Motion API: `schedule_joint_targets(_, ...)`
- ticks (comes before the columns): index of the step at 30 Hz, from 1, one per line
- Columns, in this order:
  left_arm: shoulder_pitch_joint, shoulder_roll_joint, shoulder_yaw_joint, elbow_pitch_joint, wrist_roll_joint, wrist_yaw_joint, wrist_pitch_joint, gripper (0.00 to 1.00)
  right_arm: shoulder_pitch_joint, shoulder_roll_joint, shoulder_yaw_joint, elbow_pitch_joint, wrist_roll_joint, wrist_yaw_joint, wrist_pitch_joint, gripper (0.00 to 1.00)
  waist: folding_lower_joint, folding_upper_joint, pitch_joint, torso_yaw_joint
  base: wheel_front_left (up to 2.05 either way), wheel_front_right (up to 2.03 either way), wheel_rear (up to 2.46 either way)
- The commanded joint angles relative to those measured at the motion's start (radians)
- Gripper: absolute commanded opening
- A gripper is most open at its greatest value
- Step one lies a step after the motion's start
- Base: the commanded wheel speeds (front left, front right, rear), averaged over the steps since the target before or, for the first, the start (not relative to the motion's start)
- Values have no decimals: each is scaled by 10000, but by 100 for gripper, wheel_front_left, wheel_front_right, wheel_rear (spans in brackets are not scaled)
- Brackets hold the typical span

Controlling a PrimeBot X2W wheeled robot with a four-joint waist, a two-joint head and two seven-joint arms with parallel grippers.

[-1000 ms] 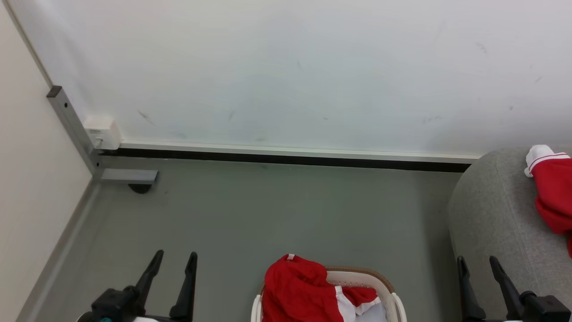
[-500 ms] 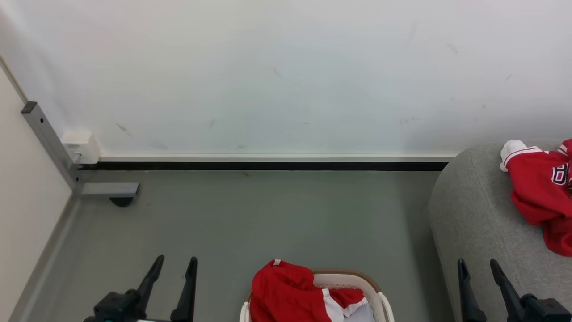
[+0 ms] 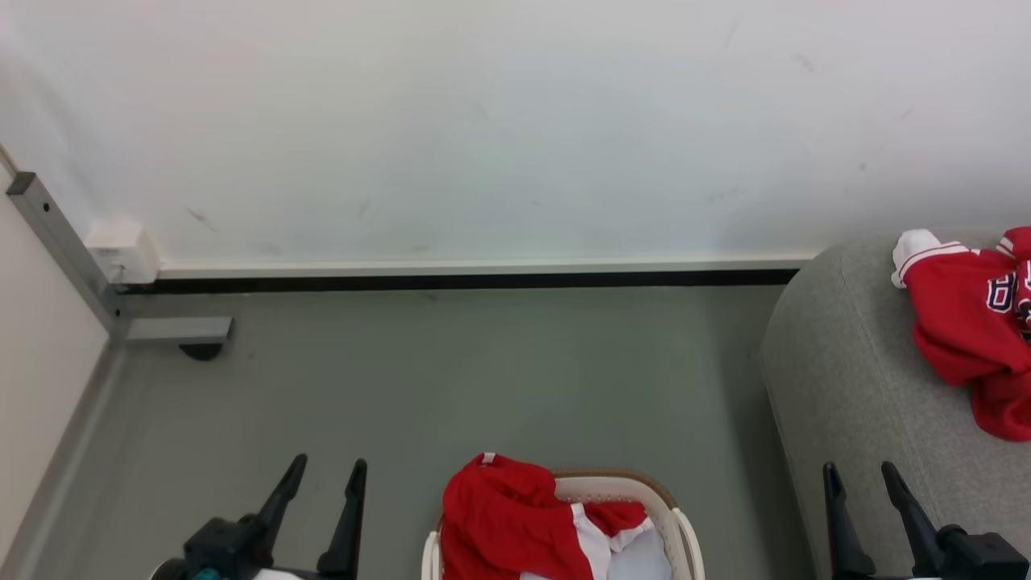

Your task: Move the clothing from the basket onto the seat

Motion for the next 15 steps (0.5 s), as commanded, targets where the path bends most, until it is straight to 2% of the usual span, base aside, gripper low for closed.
schedule_joint_targets(1, -208, 71, -52, 67, 61, -8, -5, 100, -52, -40, -49, -42, -90, -22, 9, 100, 0, -1, 179, -65, 0, 0, 0)
schedule_joint_targets(8, -1813, 379, -803, 860, 387, -69, 198, 100, -737, -35, -204, -515, -356, -22, 9, 100, 0, -1, 1755, -272, 0, 0, 0)
schedule_joint_targets(15, -4003, 636, -1863, 2204, 543, -68, 1491, 100, -1725, -32, -245, -1113, -451, -22, 9, 100, 0, -1, 3705, -619, 0, 0, 0)
